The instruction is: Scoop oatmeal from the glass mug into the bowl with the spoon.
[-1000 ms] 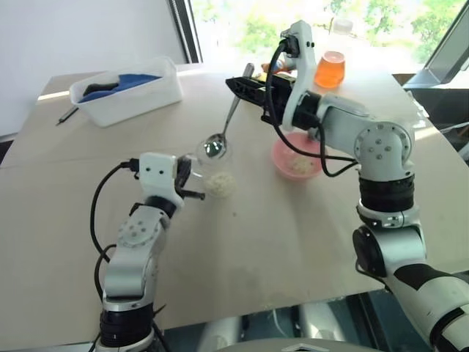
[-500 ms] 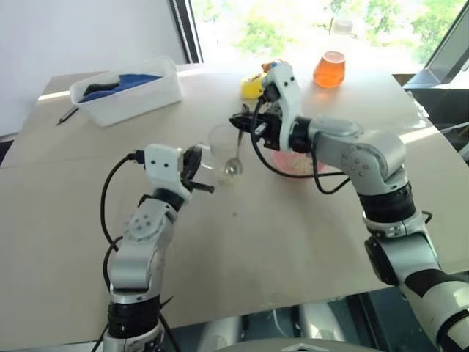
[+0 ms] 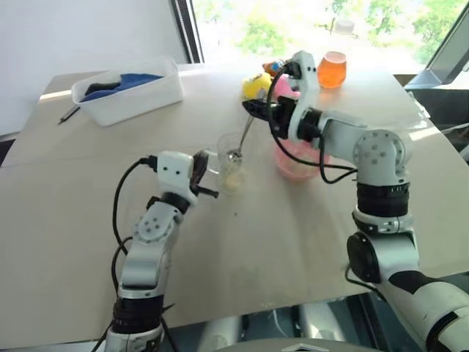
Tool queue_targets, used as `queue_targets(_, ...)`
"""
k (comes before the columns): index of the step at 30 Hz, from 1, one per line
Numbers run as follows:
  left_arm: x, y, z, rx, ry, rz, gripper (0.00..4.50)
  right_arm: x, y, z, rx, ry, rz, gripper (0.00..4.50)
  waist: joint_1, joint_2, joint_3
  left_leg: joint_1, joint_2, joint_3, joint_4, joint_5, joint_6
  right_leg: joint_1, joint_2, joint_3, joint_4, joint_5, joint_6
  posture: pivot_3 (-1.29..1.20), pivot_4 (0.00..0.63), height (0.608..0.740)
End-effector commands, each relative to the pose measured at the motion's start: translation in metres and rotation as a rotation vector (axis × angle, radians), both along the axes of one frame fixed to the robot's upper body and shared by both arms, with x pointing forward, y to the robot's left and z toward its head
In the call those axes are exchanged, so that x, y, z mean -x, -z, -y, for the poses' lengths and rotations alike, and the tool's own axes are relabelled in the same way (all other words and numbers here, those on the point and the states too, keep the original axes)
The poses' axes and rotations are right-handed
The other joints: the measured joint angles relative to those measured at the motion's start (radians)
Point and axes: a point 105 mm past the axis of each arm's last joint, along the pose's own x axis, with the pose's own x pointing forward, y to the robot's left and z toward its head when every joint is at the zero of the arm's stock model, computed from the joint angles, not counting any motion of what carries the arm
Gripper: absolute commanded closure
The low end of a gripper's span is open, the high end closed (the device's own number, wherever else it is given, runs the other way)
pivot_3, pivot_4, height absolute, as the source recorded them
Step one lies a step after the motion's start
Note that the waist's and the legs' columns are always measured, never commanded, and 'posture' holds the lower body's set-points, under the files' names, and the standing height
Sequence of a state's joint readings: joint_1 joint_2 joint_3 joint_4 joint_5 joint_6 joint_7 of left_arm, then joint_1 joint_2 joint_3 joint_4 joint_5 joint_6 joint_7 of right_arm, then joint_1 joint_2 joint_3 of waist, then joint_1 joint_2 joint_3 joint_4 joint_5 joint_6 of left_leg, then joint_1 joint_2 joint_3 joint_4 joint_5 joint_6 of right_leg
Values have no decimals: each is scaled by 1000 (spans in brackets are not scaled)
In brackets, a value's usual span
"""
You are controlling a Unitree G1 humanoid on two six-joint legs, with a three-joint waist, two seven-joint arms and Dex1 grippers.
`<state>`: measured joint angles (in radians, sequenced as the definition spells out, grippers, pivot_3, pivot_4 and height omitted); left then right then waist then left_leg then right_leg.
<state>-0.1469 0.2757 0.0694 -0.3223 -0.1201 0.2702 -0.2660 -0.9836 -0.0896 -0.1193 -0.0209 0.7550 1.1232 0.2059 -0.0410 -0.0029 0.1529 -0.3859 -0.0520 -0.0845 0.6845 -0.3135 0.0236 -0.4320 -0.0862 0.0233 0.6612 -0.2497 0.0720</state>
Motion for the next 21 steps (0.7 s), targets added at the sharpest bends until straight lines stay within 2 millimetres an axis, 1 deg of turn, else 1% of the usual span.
queue_targets(1, -3, -12, 7, 1, 34, 98, 4343, 1, -25, 10, -73, 20, 21, 4500, -1, 0, 0, 0, 0, 0, 0, 0, 0, 0, 0, 0, 0, 0, 0, 0, 150, 740)
queue_targets(6, -10, -11, 9, 20, 37, 129, 4343, -4, -22, 24, -119, 68, -56, 4500, -1, 0, 0, 0, 0, 0, 0, 0, 0, 0, 0, 0, 1, 0, 0, 0, 150, 740)
queue_targets(12, -19, -5, 15, 40, 51, 143, 4343, -10, -20, 43, -189, 129, -149, 4500, -1, 0, 0, 0, 0, 0, 1, 0, 0, 0, 0, 0, 1, 0, 0, 0, 150, 740)
queue_targets(18, -26, -1, 23, 26, 90, 157, 4343, -18, -8, 57, -271, 214, -287, 4500, -1, 0, 0, 0, 0, 1, 1, 0, 0, 0, 0, 1, 2, 0, 0, 0, 150, 740)
queue_targets(21, -29, 1, 24, 26, 97, 162, 4343, -20, -10, 64, -300, 248, -312, 4500, -2, 0, 0, 0, 0, 1, 1, 0, 0, 0, 0, 1, 2, 0, 0, 0, 150, 740)
